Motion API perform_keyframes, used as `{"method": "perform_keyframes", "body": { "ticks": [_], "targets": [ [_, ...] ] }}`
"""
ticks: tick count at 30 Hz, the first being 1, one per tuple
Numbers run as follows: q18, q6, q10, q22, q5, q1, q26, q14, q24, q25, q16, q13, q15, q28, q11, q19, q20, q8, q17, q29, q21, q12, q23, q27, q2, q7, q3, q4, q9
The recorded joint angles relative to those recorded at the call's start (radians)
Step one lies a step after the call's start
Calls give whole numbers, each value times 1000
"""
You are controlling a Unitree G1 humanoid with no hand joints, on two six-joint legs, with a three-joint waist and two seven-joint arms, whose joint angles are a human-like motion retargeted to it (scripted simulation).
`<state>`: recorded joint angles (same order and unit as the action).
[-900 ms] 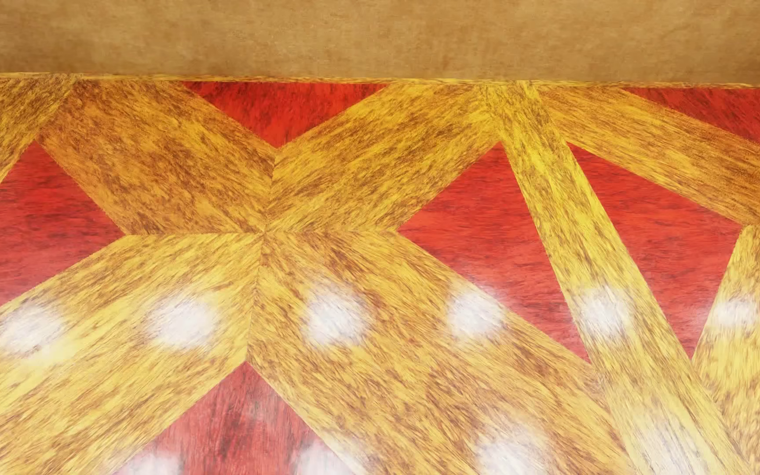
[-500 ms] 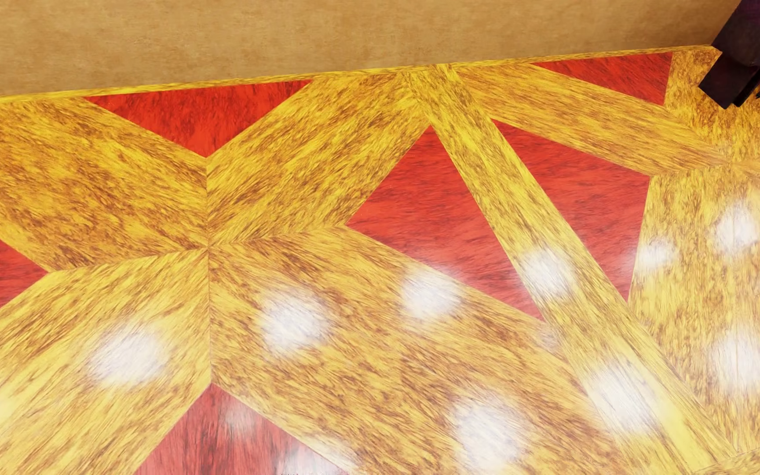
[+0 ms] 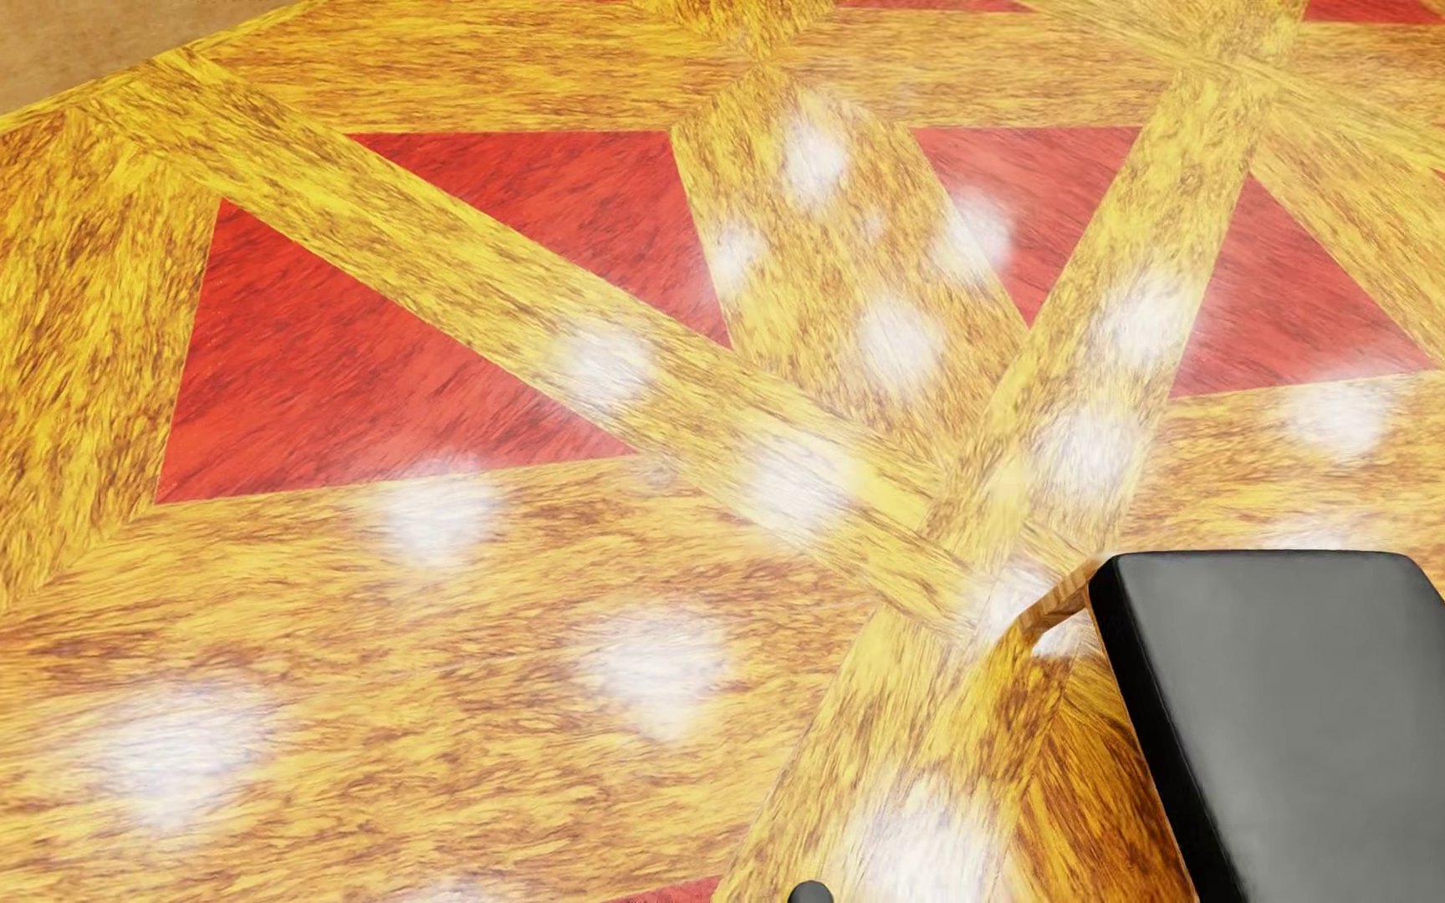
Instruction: Sit down on the chair
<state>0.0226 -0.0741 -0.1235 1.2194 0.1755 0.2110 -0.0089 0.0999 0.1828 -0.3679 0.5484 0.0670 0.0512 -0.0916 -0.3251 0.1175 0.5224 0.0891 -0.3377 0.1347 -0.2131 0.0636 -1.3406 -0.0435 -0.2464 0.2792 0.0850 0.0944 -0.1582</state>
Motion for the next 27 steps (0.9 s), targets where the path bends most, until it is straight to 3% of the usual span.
{"method": "perform_keyframes", "body": {
  "ticks": [1,2,3,4,6,8,9,10,11,13,16,19,22,23,24,25,26,27],
  "targets": [
    [78,-8,31,4,-32,5,24,50,-80,50,-9,-46,34,-62,-19,16,-15,-20,2,-22,-19,-31,34,84,-37,0,9,-7,58],
    [84,-7,13,-11,-52,15,21,41,-82,41,-9,-56,19,-66,0,6,-14,-14,0,-28,-17,-34,38,83,-24,6,8,0,62],
    [109,5,-41,-17,-79,12,15,42,-100,46,-13,-62,-52,-87,27,29,-19,-36,-2,-23,-34,-34,35,79,-18,7,9,31,64],
    [152,15,-107,-11,-111,7,11,40,-121,44,-18,-66,-53,-103,13,17,-20,-65,-4,-27,-65,-35,32,73,-17,2,9,71,64],
    [236,12,-307,-29,-157,-36,17,-17,-154,36,-1,-78,-48,-86,41,-32,-12,-45,-7,-21,-85,-44,44,71,44,3,2,149,51],
    [261,12,-533,-27,-184,-146,27,-63,-154,45,-12,-75,-52,-92,105,-83,-12,-47,-21,-19,-76,-25,52,79,117,-48,-20,191,36],
    [259,14,-617,-29,-190,-198,27,-42,-171,61,-27,-67,-53,-105,135,-91,-13,-55,-33,-17,-90,-22,52,86,159,-88,-36,177,23],
    [211,13,-670,-30,-197,-245,28,-1,-189,67,-39,-63,-52,-100,163,-96,-3,-64,-42,-17,-107,-22,51,95,195,-133,-55,137,16],
    [176,15,-703,-32,-200,-299,27,35,-171,73,-46,-55,-40,-81,169,-100,-4,-70,-50,-17,-132,-19,50,94,219,-175,-72,97,9],
    [213,26,-707,-43,-203,-428,22,59,-127,71,-58,-29,1,-52,137,-108,-28,-67,-67,-25,-168,-18,58,91,236,-234,-102,33,2],
    [206,32,-471,-30,-214,-546,21,63,-118,76,-63,4,34,-40,175,-107,-41,-75,-73,-24,-207,-19,80,86,313,-264,-123,-52,-2],
    [162,32,-218,-20,-230,-565,32,48,-108,58,-49,30,86,-26,190,-123,-82,-59,-70,-30,-238,-27,115,80,399,-222,-132,-93,-12],
    [250,27,-246,-14,-248,-540,38,-51,-108,40,-38,3,127,-21,154,-127,-113,-34,-68,-33,-233,-52,133,72,493,-196,-135,-85,7],
    [208,18,-222,-21,-239,-501,42,-67,-96,30,-33,-14,150,-8,76,-120,-140,-19,-69,-40,-221,-68,138,73,485,-184,-135,-93,27],
    [186,3,-232,-20,-215,-482,38,-72,-96,28,-35,-23,152,-16,-62,-75,-140,-12,-66,-37,-203,-73,128,72,442,-205,-133,-110,38],
    [177,-9,-227,-13,-174,-450,42,-75,-99,42,-39,-37,106,-26,-249,22,-129,-22,-63,-27,-200,-78,111,74,372,-221,-125,-125,47],
    [139,-19,-193,-23,-123,-392,46,-80,-89,43,-39,-44,-44,-13,-446,176,-131,-11,-66,-50,-207,-91,100,74,302,-209,-109,-136,45],
    [99,-26,-172,-39,-80,-338,45,-82,-75,28,-34,-33,-79,-2,-619,186,-138,-2,-70,-68,-193,-86,100,76,223,-193,-93,-137,25]
  ]
}}
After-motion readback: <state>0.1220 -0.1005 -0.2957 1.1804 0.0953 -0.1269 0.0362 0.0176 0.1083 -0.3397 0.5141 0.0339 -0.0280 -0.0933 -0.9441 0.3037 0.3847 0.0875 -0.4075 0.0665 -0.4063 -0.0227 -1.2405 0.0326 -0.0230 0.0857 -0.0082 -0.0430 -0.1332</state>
